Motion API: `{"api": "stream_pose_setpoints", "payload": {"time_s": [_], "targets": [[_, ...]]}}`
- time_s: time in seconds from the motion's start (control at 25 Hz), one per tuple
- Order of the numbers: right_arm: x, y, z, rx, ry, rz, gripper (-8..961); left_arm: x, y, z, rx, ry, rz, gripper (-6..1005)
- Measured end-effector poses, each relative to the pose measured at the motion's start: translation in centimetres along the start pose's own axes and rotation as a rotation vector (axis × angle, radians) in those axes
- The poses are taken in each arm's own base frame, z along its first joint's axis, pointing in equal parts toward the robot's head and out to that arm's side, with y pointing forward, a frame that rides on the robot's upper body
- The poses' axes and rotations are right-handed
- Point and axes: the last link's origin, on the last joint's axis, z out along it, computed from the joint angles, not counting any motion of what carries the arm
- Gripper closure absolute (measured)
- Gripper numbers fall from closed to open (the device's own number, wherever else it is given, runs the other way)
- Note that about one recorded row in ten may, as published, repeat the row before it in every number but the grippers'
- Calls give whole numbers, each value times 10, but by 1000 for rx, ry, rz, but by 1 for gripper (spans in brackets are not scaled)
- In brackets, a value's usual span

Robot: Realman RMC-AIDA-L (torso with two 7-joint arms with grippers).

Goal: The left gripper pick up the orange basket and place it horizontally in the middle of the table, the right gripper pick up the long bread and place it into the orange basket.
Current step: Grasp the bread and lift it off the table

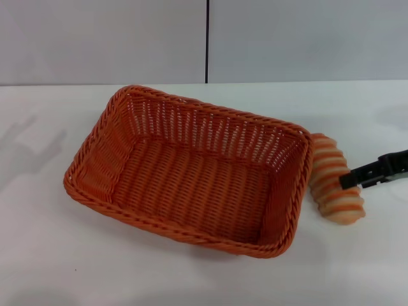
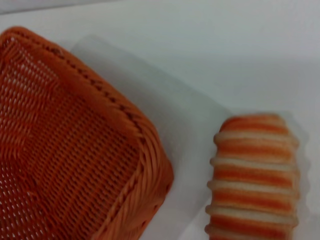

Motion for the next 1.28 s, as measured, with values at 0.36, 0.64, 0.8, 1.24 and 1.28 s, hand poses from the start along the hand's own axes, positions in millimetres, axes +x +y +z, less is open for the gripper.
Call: {"api": "stream_pose_setpoints", "payload": {"time_s": [0.36,0.64,0.8,1.24,1.28], "targets": [[-1,-4,12,40,32,-6,316,0,1,1,-2,6,-5,194],[-1,-8,16,47,36,4,326,0,0,3,-1,10,-9,194],[-3,-9,19,54,22,1,349,1,0,3,0,10,-9,193],[-9,-8,16,27,-60,-24,519,1,-1,3,7,9,-8,194],[-10,-7,13,18,-75,-25,524,1,-2,3,10,9,-7,193]]}}
